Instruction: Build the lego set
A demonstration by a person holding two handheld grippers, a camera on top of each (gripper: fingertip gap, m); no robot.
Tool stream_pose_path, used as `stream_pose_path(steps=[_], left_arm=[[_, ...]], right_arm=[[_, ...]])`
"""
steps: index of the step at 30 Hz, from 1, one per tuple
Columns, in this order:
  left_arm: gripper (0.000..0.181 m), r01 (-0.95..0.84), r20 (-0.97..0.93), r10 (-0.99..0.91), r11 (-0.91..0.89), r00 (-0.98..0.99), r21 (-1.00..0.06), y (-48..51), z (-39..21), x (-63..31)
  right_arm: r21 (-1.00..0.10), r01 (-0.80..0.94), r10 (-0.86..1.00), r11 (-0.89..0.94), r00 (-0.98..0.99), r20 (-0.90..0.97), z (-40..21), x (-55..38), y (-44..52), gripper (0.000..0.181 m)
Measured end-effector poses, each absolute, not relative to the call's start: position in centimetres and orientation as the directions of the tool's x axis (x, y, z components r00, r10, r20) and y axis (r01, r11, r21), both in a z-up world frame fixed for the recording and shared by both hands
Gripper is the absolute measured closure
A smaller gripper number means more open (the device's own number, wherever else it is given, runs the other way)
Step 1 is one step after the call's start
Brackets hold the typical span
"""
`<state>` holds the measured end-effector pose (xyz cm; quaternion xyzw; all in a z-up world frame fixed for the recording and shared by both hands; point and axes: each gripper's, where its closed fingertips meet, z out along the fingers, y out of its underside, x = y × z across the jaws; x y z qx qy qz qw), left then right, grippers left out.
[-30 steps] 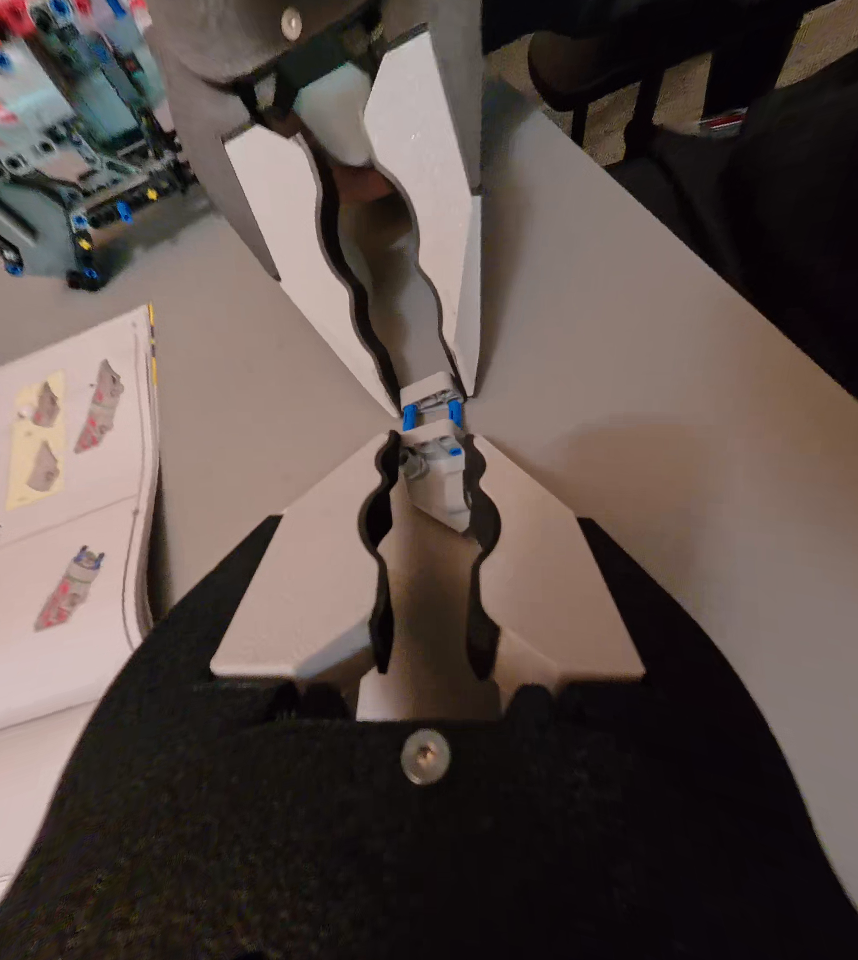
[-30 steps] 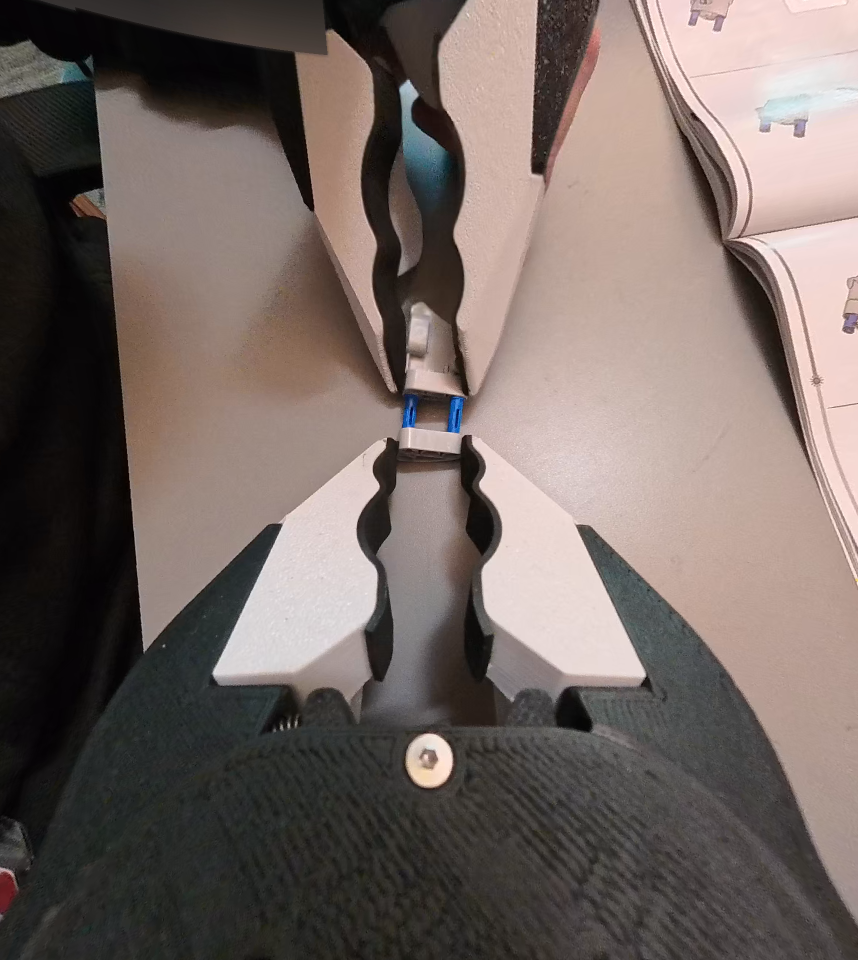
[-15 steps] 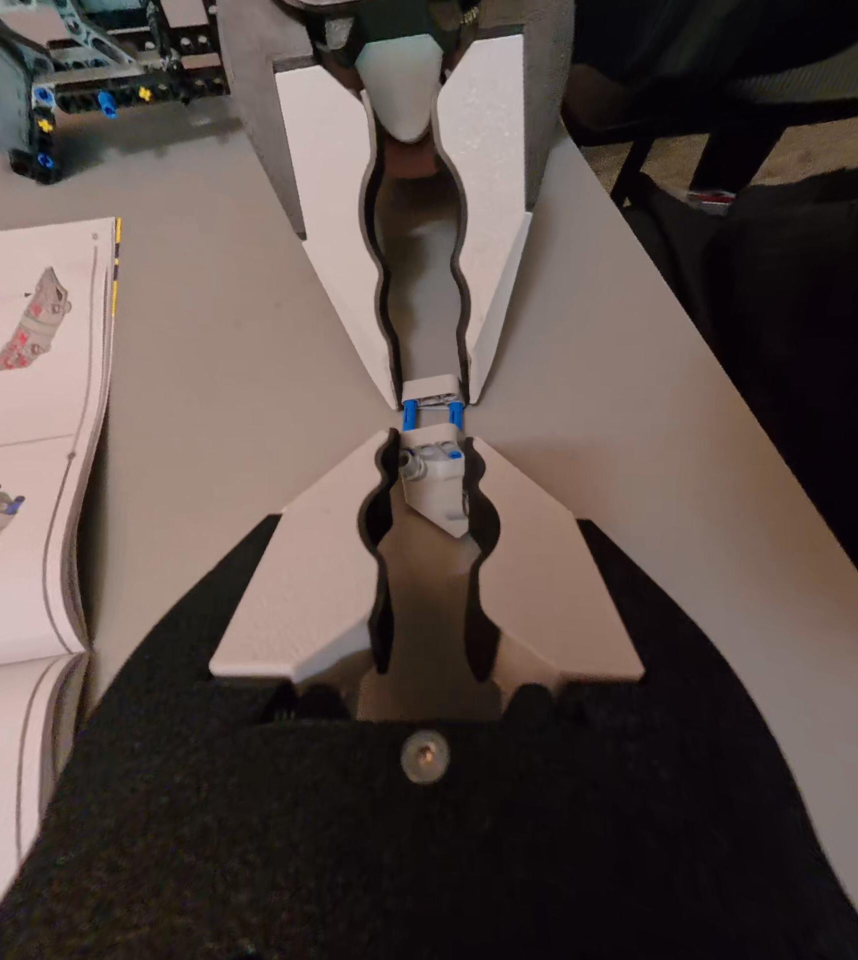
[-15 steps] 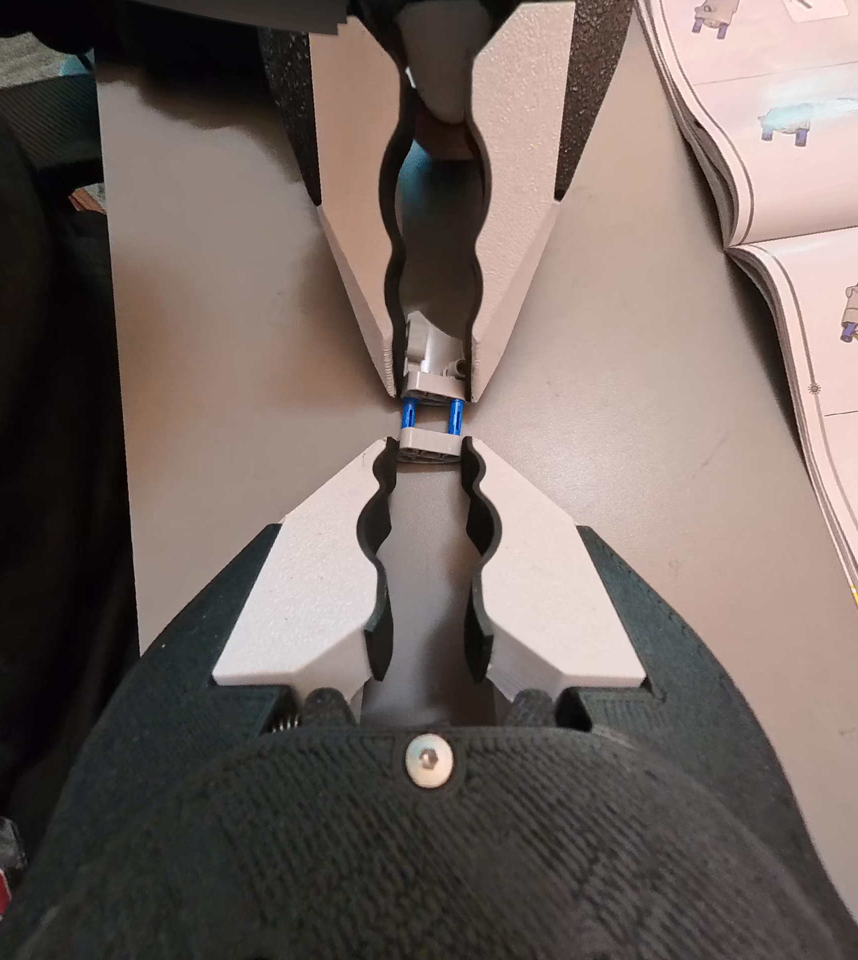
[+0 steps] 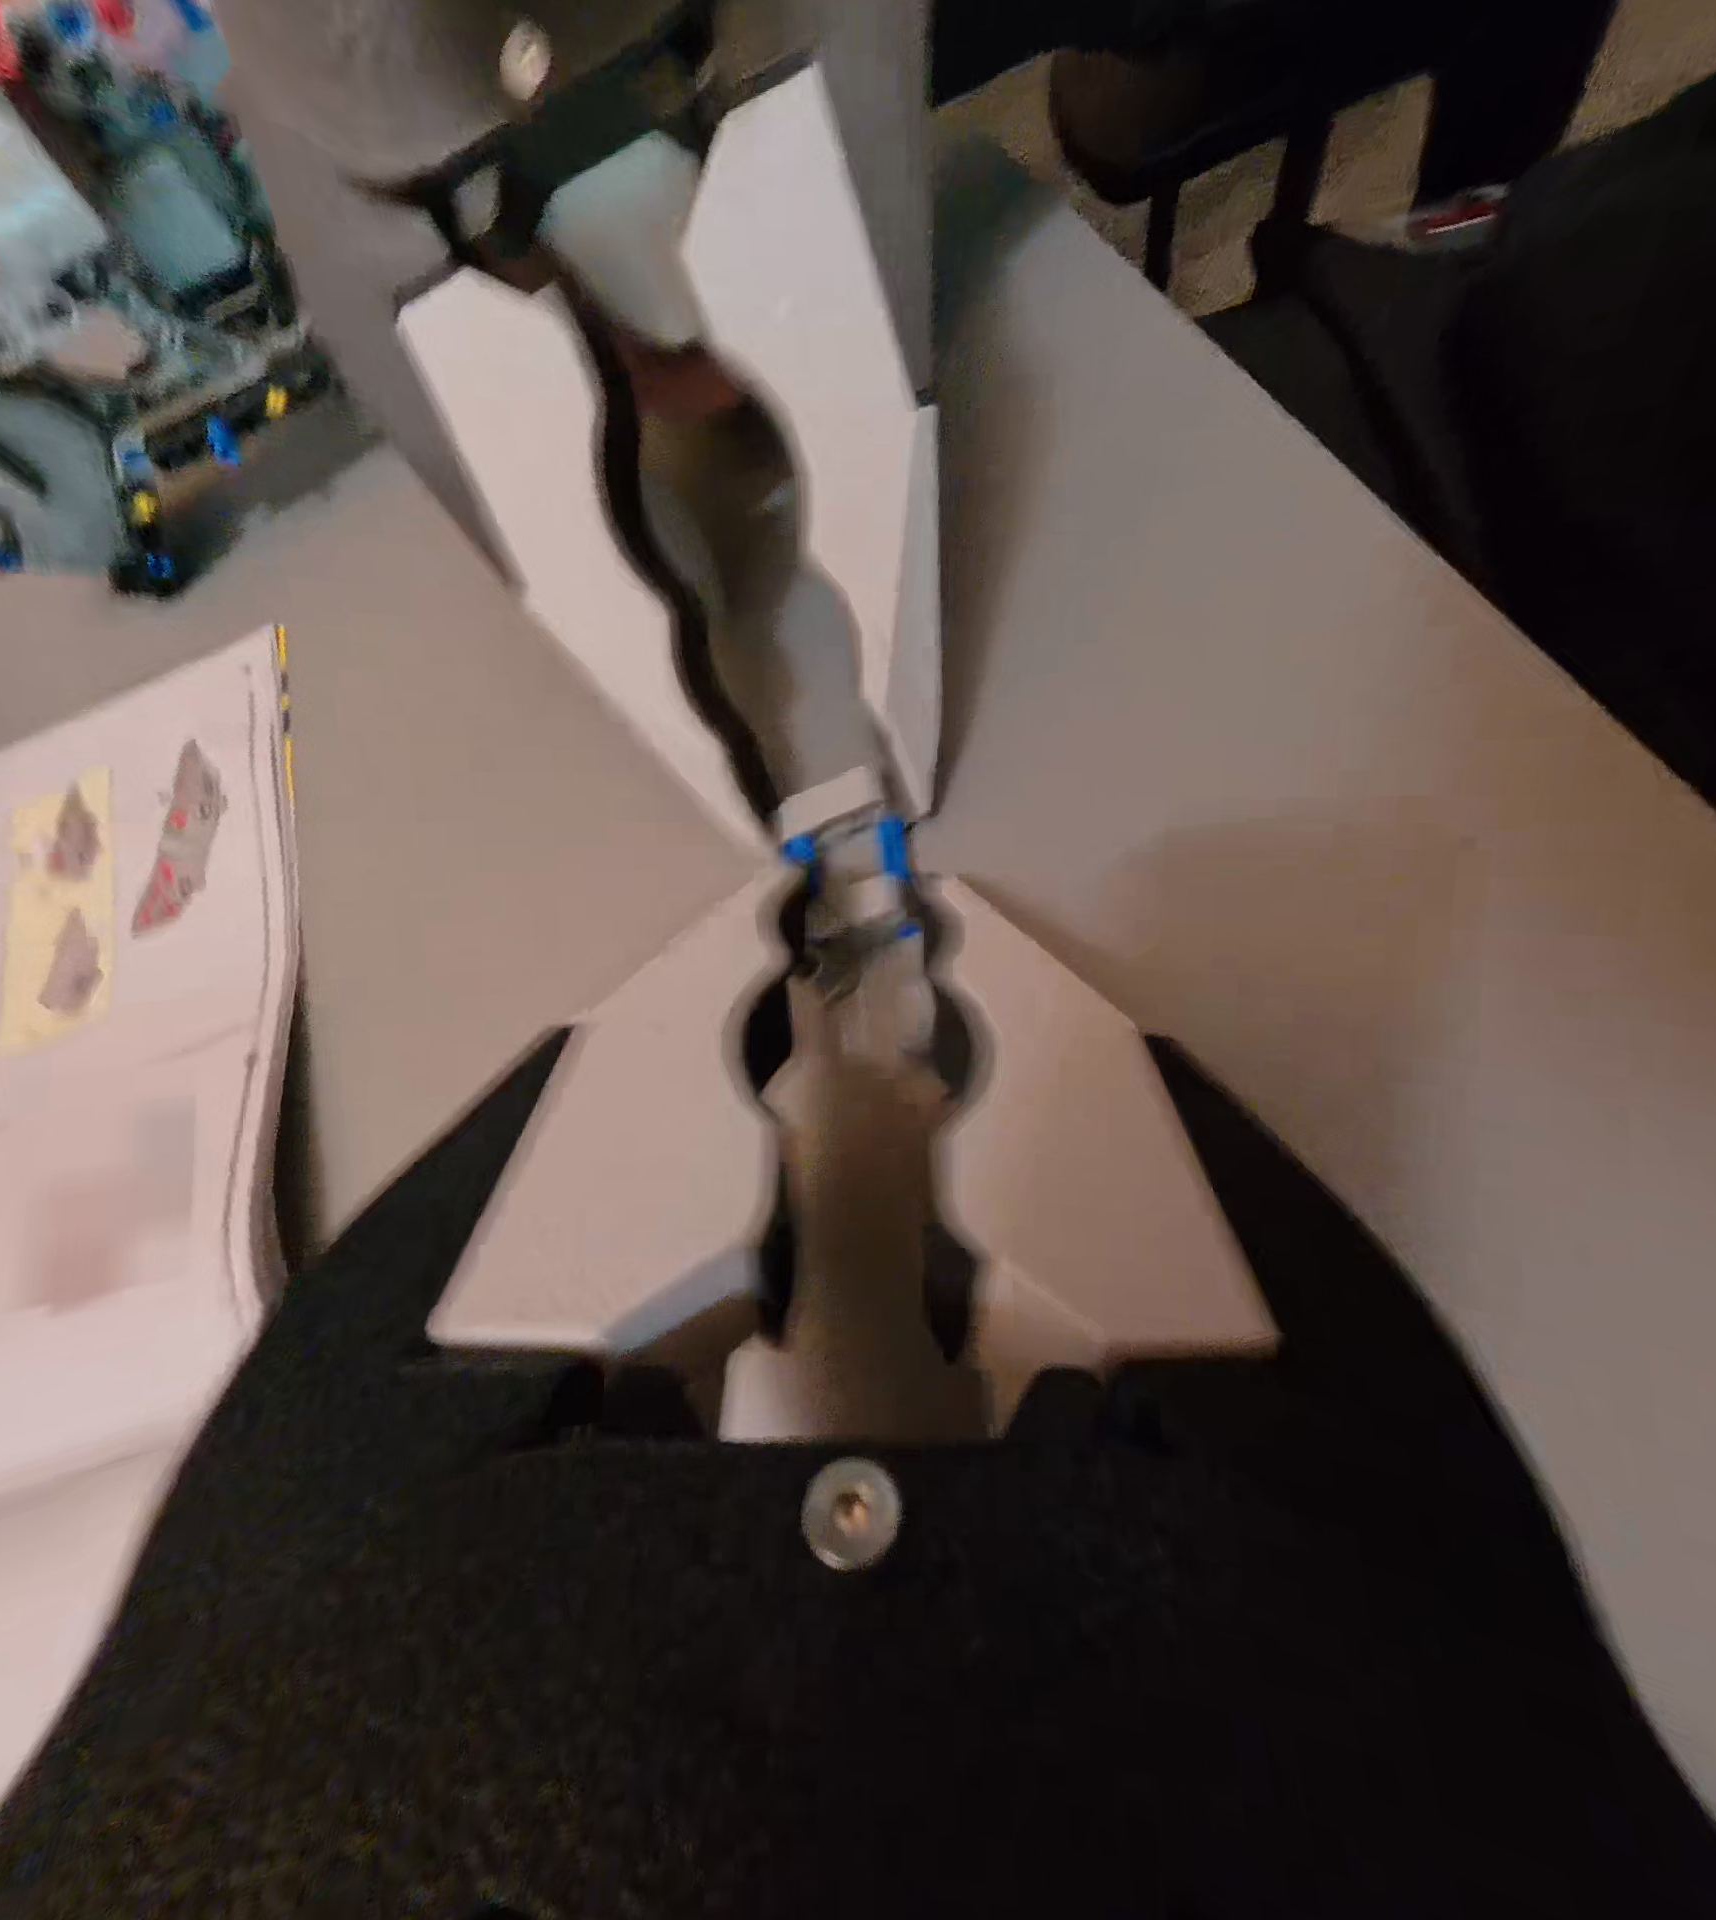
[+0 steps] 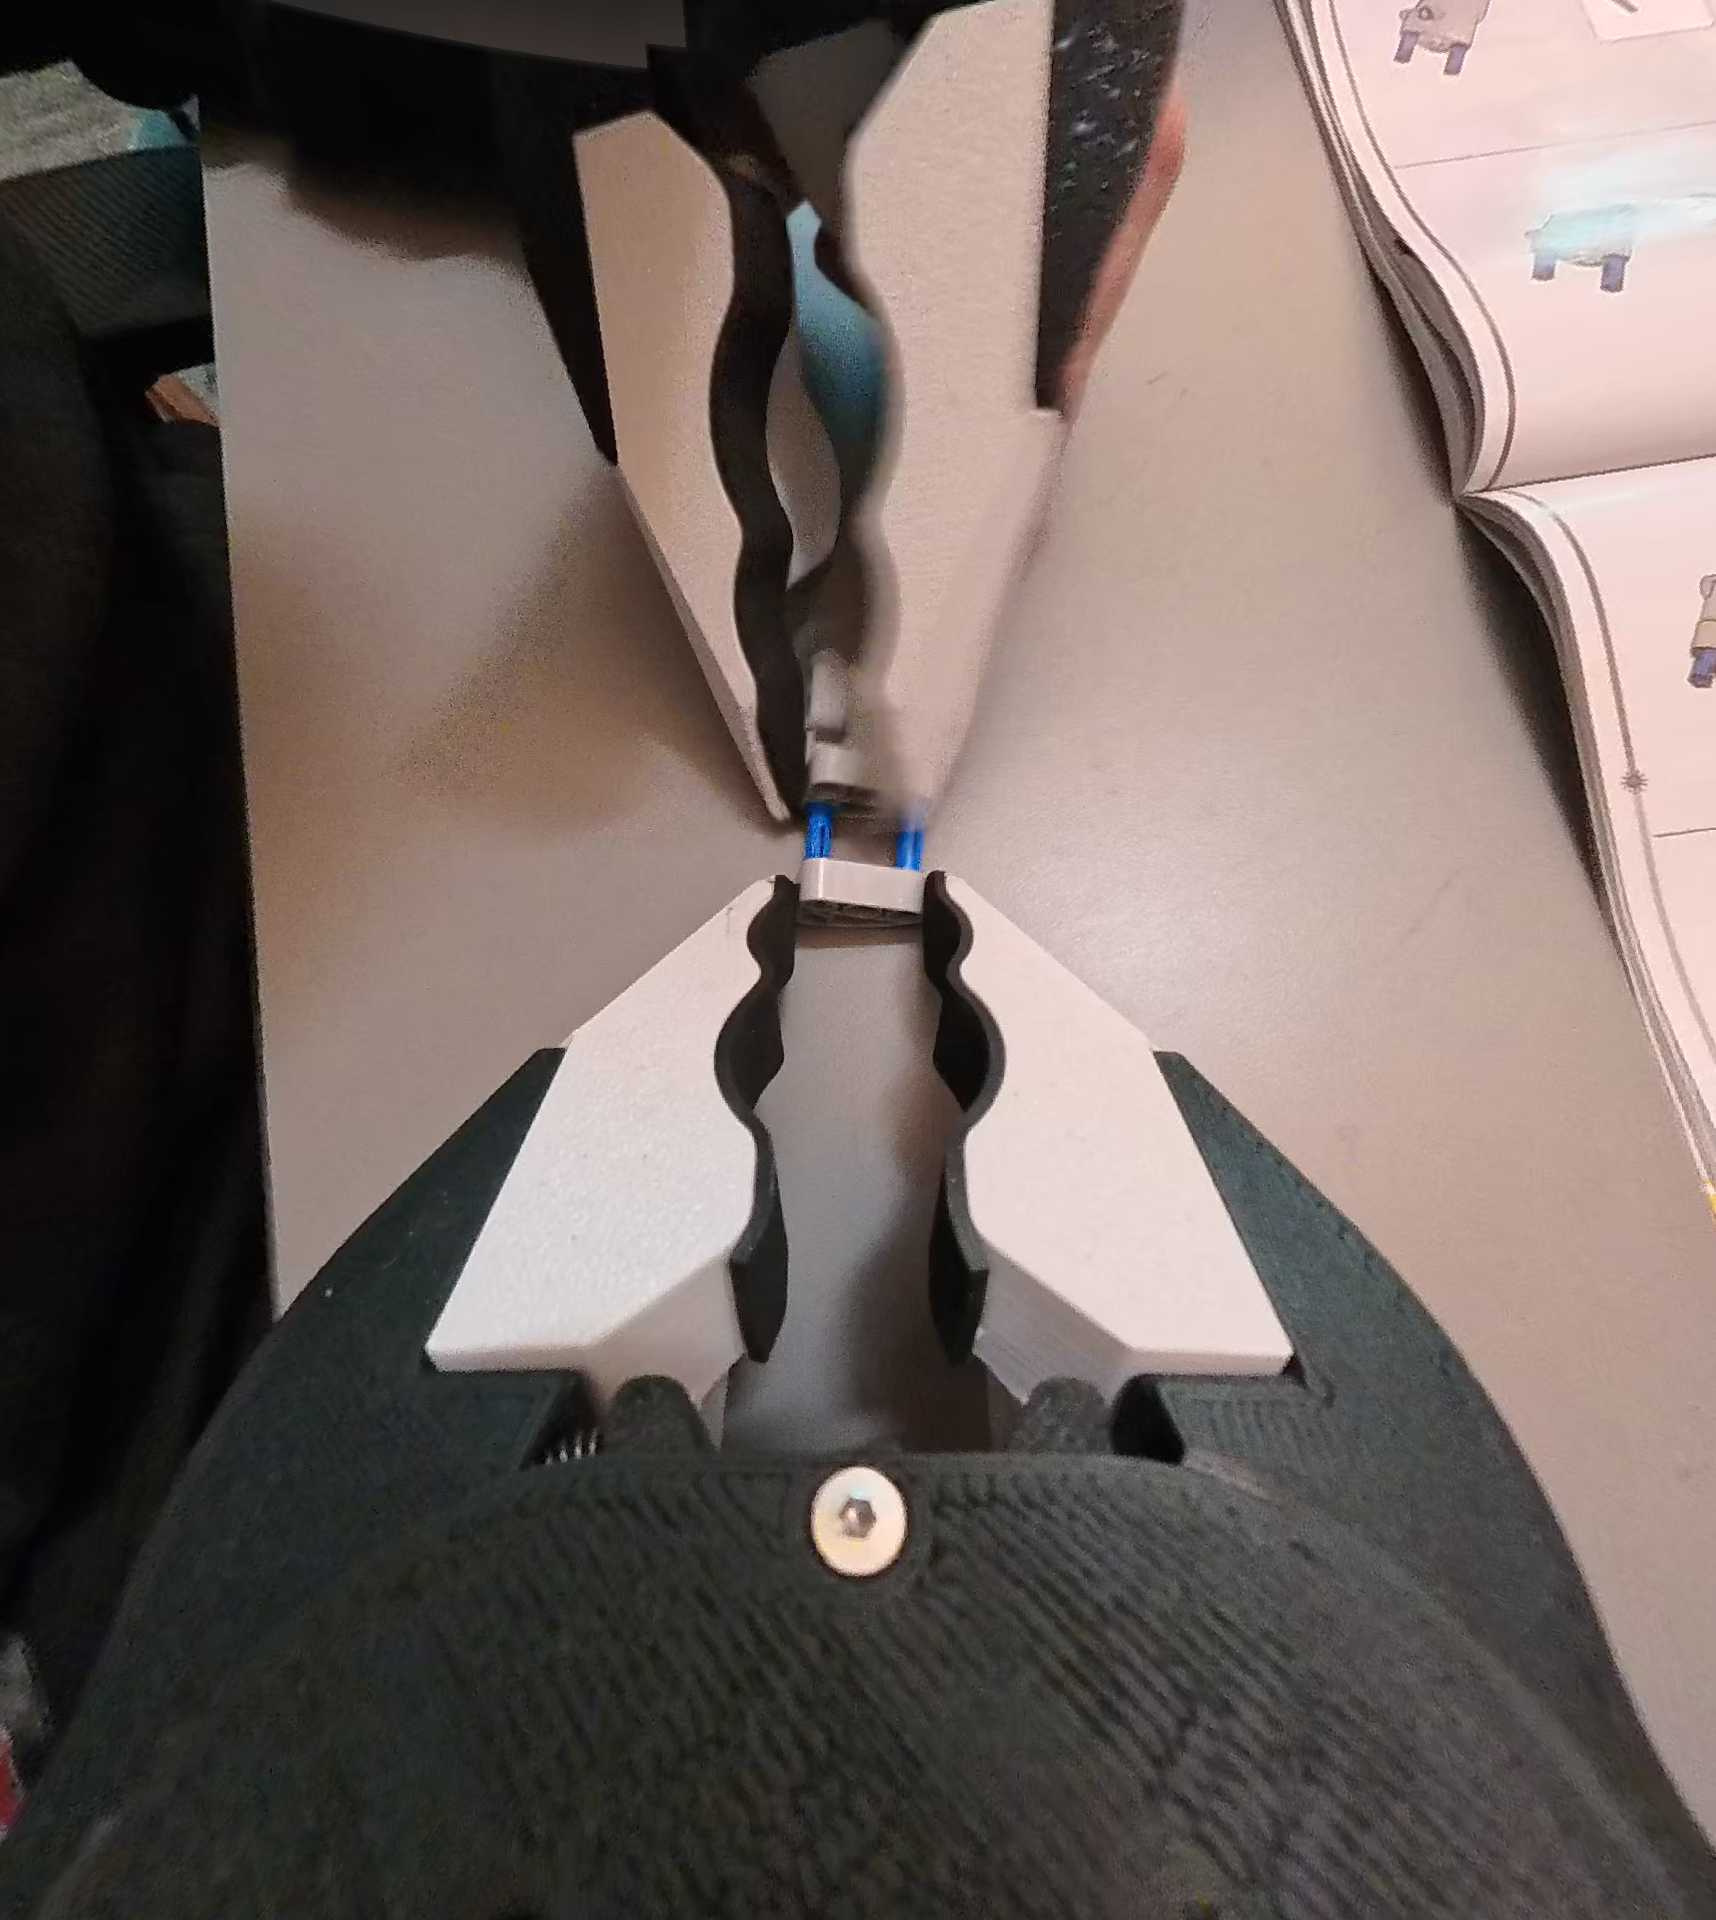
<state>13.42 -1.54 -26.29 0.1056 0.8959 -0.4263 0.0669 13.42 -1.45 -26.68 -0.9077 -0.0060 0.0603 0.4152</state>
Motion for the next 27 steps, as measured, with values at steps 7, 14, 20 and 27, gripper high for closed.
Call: stream_pose_path(steps=[7, 14, 20, 27], left_arm=[[0.179, 0.098, -0.071, 0.07, 0.534, -0.995, -0.84, -1.0, -23.7, 13.3], [0.151, 0.14, -0.147, 0.044, 0.651, -0.988, -0.746, 2.2, -24.8, 14.1], [0.159, 0.186, -0.181, 0.086, 0.726, -0.98, -0.662, 5.0, -24.7, 13.5], [0.171, 0.091, -0.117, 0.013, 0.711, -0.993, -0.698, 5.3, -26.1, 14.0]], right_arm=[[-0.757, 0.0, 0.081, -0.654, 0.994, -0.07, -26.7, 13.4, -0.6, 0.157], [-0.757, -0.008, 0.08, -0.654, 0.994, -0.079, -26.7, 13.4, -0.6, 0.157], [-0.757, -0.011, 0.08, -0.654, 0.993, -0.084, -26.7, 13.4, -0.6, 0.157], [-0.757, -0.014, 0.08, -0.654, 0.993, -0.087, -26.7, 13.4, -0.6, 0.157]])
